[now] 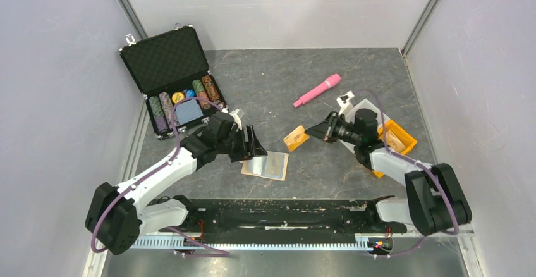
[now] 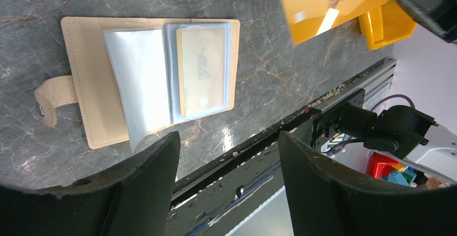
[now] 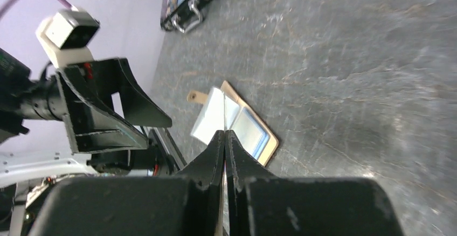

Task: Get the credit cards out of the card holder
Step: Place the credit card in the storage box.

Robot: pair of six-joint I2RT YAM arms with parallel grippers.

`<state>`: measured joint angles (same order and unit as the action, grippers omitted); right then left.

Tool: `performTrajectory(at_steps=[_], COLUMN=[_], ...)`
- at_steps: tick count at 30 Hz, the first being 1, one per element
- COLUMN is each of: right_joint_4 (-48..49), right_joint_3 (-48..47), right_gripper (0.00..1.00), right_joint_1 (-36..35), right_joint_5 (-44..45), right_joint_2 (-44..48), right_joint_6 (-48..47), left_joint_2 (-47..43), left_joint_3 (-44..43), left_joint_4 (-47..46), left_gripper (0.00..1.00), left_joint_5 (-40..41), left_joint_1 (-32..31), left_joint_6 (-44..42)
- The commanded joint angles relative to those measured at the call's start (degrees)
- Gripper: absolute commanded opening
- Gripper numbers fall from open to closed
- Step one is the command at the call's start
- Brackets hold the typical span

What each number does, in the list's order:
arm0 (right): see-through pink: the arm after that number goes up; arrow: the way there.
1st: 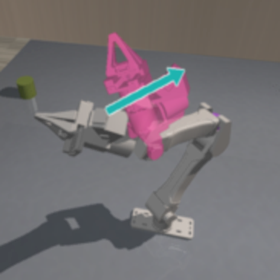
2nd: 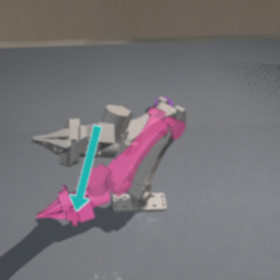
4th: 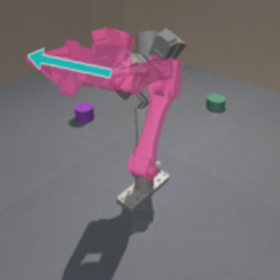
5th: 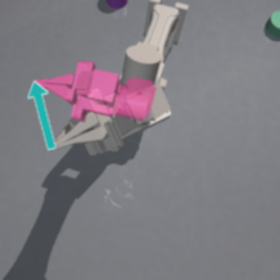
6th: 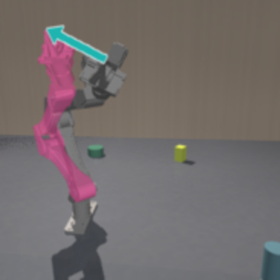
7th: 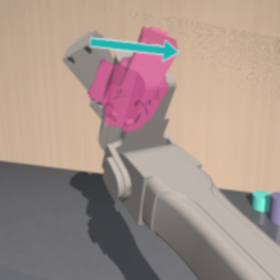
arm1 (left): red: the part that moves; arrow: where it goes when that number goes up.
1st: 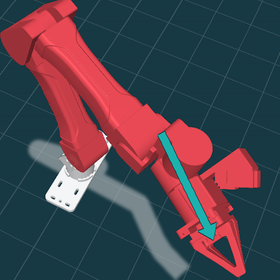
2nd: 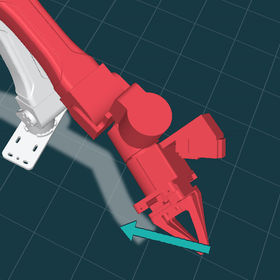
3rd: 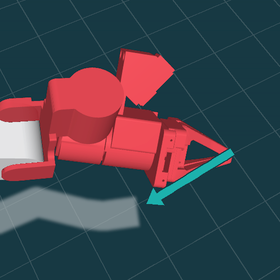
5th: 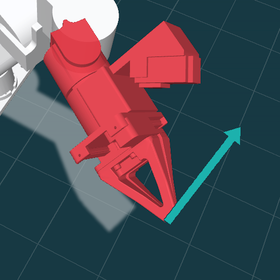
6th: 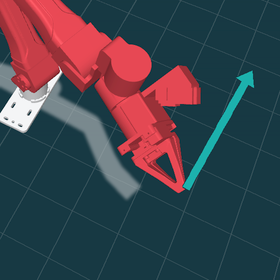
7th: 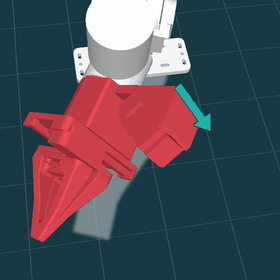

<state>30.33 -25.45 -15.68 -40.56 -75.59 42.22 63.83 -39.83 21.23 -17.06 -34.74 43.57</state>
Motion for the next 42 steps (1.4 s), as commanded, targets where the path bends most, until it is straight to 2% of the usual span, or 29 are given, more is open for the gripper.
performTrajectory(at_steps=[1, 2, 4, 5, 13, 18, 24, 27, 35, 42], right_joint_4=[3.42, 2.3, -1.46, -3.09, -12.17, -22.83, -31.55, -36.23, -39.19, -41.93], right_joint_3=[3.46, 4.0, 4.27, 4.34, 4.19, 1.68, 0.45, -0.62, -1.45, -3.38], right_gripper=[0.0, 0.0, 0.0, 0.0, 0.0, 0.0, 0.0, 0.0, 0.0, 0.0], right_joint_1=[6.35, 8.07, 11.81, 14.22, 31.15, 42.65, 54.2, 57.01, 61.18, 63.4], right_joint_5=[0.08, 0.78, 1.61, 1.53, -0.69, -2.25, -3.42, -0.29, 2.77, 4.75], right_joint_2=[7.49, 9.81, 13.96, 16.0, 26.3, 30.23, 33.34, 35.08, 36.3, 35.79], right_joint_6=[5.01, 5.03, 4.39, 4.08, 3.38, -1.8, -5.07, -7.54, -7.99, -9.71], left_joint_2=[-0.55, -0.48, -0.52, -0.48, -0.85, -3.69, -4.32, -3.64, -4.77, -7.15], left_joint_3=[-3.15, -3.54, -4.25, -4.75, -11.18, -12.72, -12.9, -13.69, -12.89, -13.13], left_joint_4=[-1.58, -1.01, 0.33, 1.04, 10.94, 11.69, 14.42, 16.8, 17.82, 19.56], left_gripper=[0.75, 0.78, 0.99, 1.0, 1.0, 1.0, 1.0, 1.0, 1.0, 1.0], left_joint_5=[-2.15, -2.02, -0.89, -0.34, 1.14, -2.01, 0.18, 0.49, 0.88, 4.69], left_joint_1=[-0.21, -0.15, -0.15, -0.15, -0.06, -0.09, -0.06, -0.11, -0.11, -0.06], left_joint_6=[-1.91, -1.91, -2.11, -2.52, -8.51, -11.56, -16.17, -18.15, -19.05, -19.15])
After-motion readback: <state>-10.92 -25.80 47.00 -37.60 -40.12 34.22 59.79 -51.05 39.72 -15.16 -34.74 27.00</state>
